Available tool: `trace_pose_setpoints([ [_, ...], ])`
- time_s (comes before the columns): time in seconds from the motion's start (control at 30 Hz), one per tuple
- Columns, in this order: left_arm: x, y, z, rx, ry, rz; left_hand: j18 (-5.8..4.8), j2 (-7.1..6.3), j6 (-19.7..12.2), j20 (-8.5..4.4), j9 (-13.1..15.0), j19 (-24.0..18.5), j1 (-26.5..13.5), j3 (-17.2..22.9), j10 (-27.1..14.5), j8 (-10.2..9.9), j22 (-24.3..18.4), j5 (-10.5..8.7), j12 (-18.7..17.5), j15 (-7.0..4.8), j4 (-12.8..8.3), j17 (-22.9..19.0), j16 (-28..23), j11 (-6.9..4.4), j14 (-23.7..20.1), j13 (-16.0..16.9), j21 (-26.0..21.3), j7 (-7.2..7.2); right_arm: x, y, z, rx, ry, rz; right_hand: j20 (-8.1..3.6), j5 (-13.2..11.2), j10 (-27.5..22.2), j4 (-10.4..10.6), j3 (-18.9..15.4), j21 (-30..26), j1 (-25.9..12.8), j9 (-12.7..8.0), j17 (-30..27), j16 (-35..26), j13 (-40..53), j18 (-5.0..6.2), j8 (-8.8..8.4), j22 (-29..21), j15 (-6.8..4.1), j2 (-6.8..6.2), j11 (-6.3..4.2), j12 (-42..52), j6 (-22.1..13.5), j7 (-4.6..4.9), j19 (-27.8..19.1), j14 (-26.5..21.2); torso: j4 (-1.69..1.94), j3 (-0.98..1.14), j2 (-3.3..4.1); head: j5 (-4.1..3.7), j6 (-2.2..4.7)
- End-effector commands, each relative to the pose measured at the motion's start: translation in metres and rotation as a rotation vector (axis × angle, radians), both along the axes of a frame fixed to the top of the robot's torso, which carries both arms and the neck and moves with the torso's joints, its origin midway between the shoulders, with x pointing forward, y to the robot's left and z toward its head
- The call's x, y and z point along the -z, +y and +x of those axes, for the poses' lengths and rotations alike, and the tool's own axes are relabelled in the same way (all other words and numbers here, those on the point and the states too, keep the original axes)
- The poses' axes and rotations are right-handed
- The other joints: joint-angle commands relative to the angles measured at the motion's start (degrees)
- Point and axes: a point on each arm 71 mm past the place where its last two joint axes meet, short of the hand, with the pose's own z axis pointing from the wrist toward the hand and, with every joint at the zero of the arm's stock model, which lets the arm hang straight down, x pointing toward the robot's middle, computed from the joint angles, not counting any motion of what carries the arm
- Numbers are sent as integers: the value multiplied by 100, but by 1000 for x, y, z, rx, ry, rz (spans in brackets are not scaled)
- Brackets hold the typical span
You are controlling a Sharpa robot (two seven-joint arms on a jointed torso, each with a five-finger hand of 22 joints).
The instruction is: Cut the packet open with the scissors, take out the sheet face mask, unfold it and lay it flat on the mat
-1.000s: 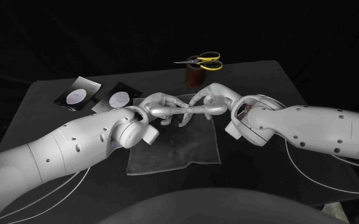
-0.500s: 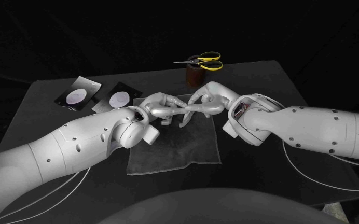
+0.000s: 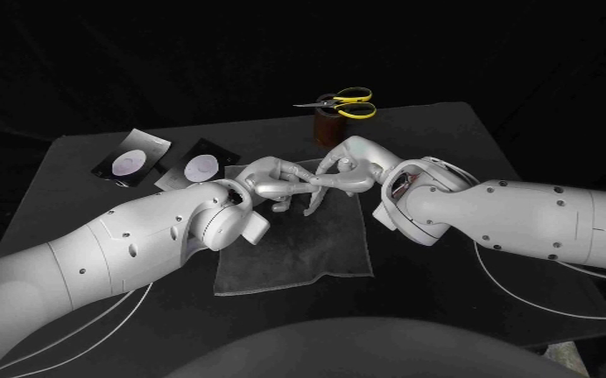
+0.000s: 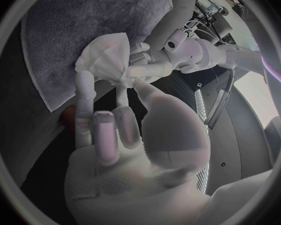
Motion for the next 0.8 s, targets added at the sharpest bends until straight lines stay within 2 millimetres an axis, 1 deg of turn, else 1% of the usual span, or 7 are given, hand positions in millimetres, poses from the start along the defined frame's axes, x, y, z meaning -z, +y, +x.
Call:
trace_pose_setpoints([
  [0.03, -3, -4, -1, 12, -10, -10, -53, -1, 31, -48, 178, 4, 24, 13, 17, 25, 8, 15, 23, -46, -19, 356, 16, -33, 67, 5, 27, -4, 0, 2, -1, -19, -31, -82, 10, -33, 268, -2, -40, 38, -17, -9, 874, 19, 771, 19, 22, 8, -42, -83, -52, 17, 46, 4, 40, 427, -4, 1, 0, -1, 0],
  [0.13, -3, -4, -1, 13, -10, -10, -53, -1, 31, -48, 178, 4, 24, 13, 17, 25, 8, 15, 23, -46, -19, 356, 16, -33, 67, 5, 27, -4, 0, 3, -2, -30, -49, -121, 1, -35, 277, -33, -79, 94, 88, -8, 883, 21, 784, 11, 34, 23, -59, -123, -74, 35, 89, -23, 61, 431, -2, 2, 2, -4, 0],
  [0.27, -3, -4, -1, 12, -10, -10, -53, -1, 31, -48, 178, 4, 24, 13, 17, 25, 8, 15, 23, -46, -19, 356, 16, -33, 67, 5, 27, -4, 0, 4, -3, -42, -59, -150, -13, -35, 317, -77, -77, 178, 247, -5, 922, 34, 864, -1, 61, 46, -86, -99, -106, 153, 168, -60, 95, 445, 0, 4, 1, -7, 0],
  [0.33, -3, -4, -1, 12, -10, -9, -53, -1, 31, -48, 178, 4, 24, 13, 17, 25, 8, 15, 23, -46, -19, 356, 16, -33, 67, 5, 27, -4, 0, 5, -4, -46, -65, -159, -21, -34, 336, -101, -52, 226, 341, -6, 957, 47, 898, -7, 76, 60, -104, -57, -127, 202, 210, -84, 115, 456, -3, 4, 1, -4, 0],
  [0.47, -3, -4, -1, 11, -11, -9, -53, -1, 31, -48, 178, 4, 24, 13, 17, 25, 8, 15, 23, -46, -19, 356, 16, -33, 67, 5, 27, -4, -1, 5, -5, -49, -80, -157, -55, -52, 427, -194, 141, 552, 657, -5, 1224, 150, 1068, -52, 124, 157, -175, 172, -215, 458, 351, -183, 245, 534, -3, 5, 1, -4, 0],
  [0.57, -3, -3, -1, 10, -11, -9, -53, -1, 31, -48, 178, 4, 24, 13, 17, 25, 8, 15, 23, -46, -19, 356, 16, -33, 67, 5, 27, -4, -2, 5, -5, -53, -95, -142, -79, -52, 494, -228, 270, 835, 777, -5, 1378, 209, 1209, -92, 151, 246, -225, 294, -272, 670, 434, -246, 354, 575, -3, 5, 0, -8, 0],
  [0.8, -3, -4, -1, 10, -11, -9, -53, -1, 31, -48, 178, 4, 24, 13, 17, 25, 8, 15, 23, -46, -19, 356, 16, -33, 67, 5, 27, -4, -3, 5, -6, -57, -104, -103, -110, -52, 549, -242, 437, 1134, 833, 19, 1509, 258, 1339, -135, 220, 351, -269, 416, -313, 866, 534, -287, 464, 607, -3, 4, 1, -10, 0],
])
